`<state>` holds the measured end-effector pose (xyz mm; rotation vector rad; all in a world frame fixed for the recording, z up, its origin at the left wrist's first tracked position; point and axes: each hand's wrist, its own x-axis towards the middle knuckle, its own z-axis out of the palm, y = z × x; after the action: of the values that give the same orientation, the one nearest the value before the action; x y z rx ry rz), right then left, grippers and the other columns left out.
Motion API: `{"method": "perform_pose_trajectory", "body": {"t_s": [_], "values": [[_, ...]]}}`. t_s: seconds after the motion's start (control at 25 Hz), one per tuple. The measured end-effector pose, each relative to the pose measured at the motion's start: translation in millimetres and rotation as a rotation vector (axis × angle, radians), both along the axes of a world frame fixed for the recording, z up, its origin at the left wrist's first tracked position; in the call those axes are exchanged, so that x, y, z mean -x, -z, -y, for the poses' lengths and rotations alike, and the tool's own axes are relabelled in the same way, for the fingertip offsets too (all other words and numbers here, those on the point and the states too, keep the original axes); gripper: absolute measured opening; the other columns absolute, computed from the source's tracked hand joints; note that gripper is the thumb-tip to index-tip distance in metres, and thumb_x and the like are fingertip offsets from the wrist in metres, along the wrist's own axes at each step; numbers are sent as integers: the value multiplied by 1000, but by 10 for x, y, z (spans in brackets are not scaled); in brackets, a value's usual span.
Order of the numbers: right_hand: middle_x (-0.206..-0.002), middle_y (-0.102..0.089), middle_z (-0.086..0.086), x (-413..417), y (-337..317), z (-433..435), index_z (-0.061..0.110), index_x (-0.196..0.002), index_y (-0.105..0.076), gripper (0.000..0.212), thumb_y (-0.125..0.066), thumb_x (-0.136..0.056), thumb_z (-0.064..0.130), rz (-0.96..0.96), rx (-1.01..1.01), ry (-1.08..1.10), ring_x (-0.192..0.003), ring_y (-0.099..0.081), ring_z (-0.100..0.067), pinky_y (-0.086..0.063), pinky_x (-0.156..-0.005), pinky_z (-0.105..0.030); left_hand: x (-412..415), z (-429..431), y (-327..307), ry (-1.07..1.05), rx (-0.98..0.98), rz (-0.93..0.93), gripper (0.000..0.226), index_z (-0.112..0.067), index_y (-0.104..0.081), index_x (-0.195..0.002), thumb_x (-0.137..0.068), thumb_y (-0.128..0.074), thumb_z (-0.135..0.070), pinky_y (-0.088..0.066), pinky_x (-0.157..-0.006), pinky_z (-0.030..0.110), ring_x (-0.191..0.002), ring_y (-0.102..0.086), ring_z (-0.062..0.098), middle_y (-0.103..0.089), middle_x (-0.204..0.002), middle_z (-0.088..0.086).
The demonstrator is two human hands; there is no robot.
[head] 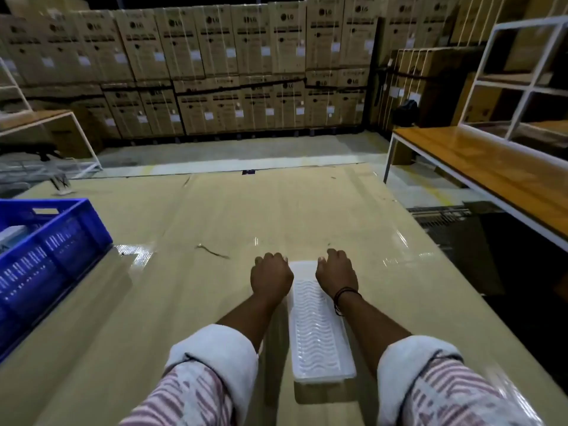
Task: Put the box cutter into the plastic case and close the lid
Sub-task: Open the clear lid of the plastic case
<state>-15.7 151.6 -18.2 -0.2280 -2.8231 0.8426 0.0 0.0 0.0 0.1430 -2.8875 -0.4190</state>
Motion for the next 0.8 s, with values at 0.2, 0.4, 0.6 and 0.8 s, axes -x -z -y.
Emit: {"method": "perform_pose_trajectory", "body": {"t_s": [0.2, 0.4, 0.6, 0.8], "values": [[-120, -57, -22, 99, 157, -32, 3, -111, -62, 35, -43, -100, 29, 75, 117, 60, -109, -59, -42, -49, -90, -43, 163, -159, 129, 31, 1, 88, 44, -7, -67, -117, -108, -34, -34, -50, -93, 43, -117, -61, 39, -71, -121, 17], [-116, -58, -20, 135, 297, -35, 2, -106, -61, 35, -42, -101, 30, 29, 107, 47, -104, -60, -41, -49, -87, -42, 199, -245, 425, -79, -197, 150, 47, -4, -59, -125, -109, -31, -39, -51, -94, 46, -120, -61, 40, -70, -125, 19], [-115, -60, -22, 182, 344, -26, -1, -109, -61, 34, -42, -102, 26, -5, 87, 37, -106, -58, -40, -45, -92, -42, 181, -234, 502, -62, -250, 64, 46, -5, -65, -121, -110, -31, -33, -52, -90, 45, -116, -61, 37, -72, -122, 16], [-115, -60, -21, 178, 343, -30, -1, -110, -61, 33, -42, -101, 25, 1, 96, 29, -109, -56, -38, -45, -95, -42, 176, -233, 518, -68, -284, 43, 45, -5, -67, -121, -110, -32, -32, -52, -89, 44, -114, -63, 35, -74, -120, 15]]}}
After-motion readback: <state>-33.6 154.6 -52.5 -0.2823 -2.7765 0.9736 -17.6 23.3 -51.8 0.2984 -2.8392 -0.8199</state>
